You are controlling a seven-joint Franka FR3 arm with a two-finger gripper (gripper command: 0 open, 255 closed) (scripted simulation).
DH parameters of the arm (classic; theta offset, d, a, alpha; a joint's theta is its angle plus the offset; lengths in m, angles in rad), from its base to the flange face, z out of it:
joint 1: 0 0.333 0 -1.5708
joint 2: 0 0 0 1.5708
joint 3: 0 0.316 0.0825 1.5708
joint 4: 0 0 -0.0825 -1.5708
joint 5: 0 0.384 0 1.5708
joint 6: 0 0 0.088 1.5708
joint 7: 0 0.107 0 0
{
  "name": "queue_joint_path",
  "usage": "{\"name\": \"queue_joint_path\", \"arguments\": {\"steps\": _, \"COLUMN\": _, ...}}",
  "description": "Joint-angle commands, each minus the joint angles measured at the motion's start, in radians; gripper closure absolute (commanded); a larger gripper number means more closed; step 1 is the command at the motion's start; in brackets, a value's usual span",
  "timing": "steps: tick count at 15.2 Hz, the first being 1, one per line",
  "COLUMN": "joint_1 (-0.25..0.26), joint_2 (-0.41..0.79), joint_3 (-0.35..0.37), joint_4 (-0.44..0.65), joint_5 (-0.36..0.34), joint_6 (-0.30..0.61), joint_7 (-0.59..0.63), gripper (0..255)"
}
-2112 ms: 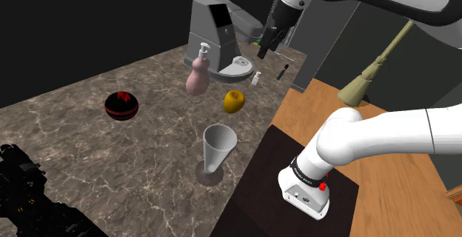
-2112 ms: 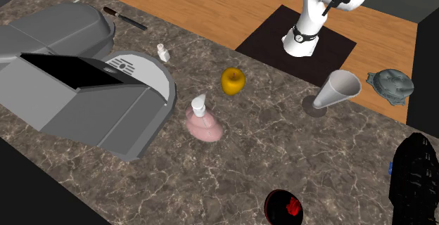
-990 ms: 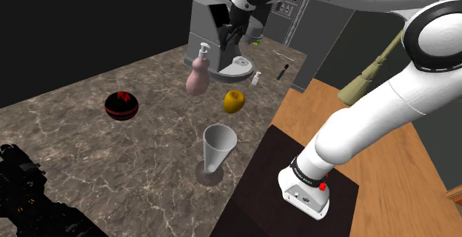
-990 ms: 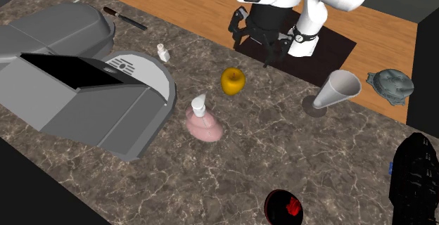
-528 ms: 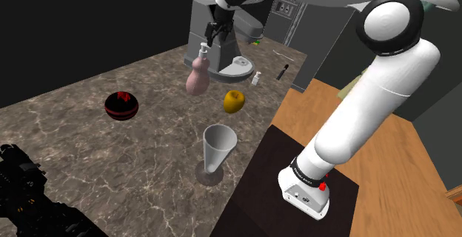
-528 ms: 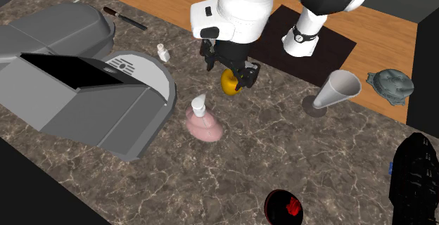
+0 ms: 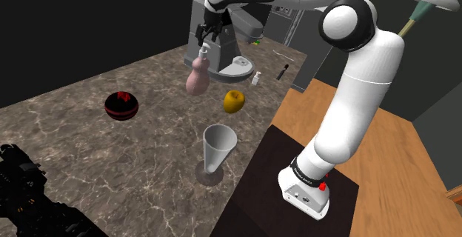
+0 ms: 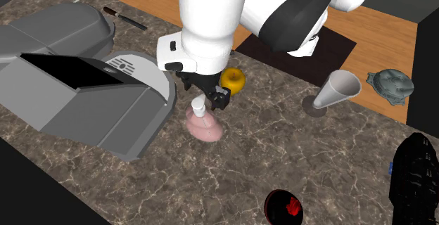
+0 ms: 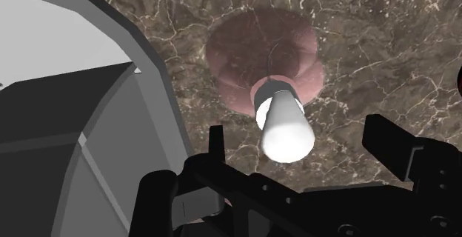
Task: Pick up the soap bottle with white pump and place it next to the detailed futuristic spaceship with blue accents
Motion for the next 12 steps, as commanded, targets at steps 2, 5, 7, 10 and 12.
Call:
{"name": "queue_joint_path", "arguments": {"steps": 2, "joint_1": -0.001, "joint_2": 0.019, "joint_3": -0.001, "joint_4": -0.012, "joint_5": -0.001, "joint_6": 0.032, "joint_7": 0.002, "gripper": 0}}
{"name": "queue_joint_path", "arguments": {"steps": 5, "joint_1": -0.002, "joint_2": 0.032, "joint_3": -0.002, "joint_4": -0.028, "joint_5": -0.002, "joint_6": 0.061, "joint_7": 0.002, "gripper": 0}}
{"name": "queue_joint_path", "arguments": {"steps": 7, "joint_1": -0.002, "joint_2": 0.032, "joint_3": -0.002, "joint_4": -0.028, "joint_5": -0.002, "joint_6": 0.061, "joint_7": 0.002, "gripper": 0}}
{"name": "queue_joint_path", "arguments": {"steps": 10, "joint_1": -0.002, "joint_2": 0.032, "joint_3": -0.002, "joint_4": -0.028, "joint_5": -0.002, "joint_6": 0.061, "joint_7": 0.002, "gripper": 0}}
{"name": "queue_joint_path", "arguments": {"steps": 12, "joint_1": -0.002, "joint_2": 0.032, "joint_3": -0.002, "joint_4": -0.028, "joint_5": -0.002, "joint_6": 0.061, "joint_7": 0.002, "gripper": 0}}
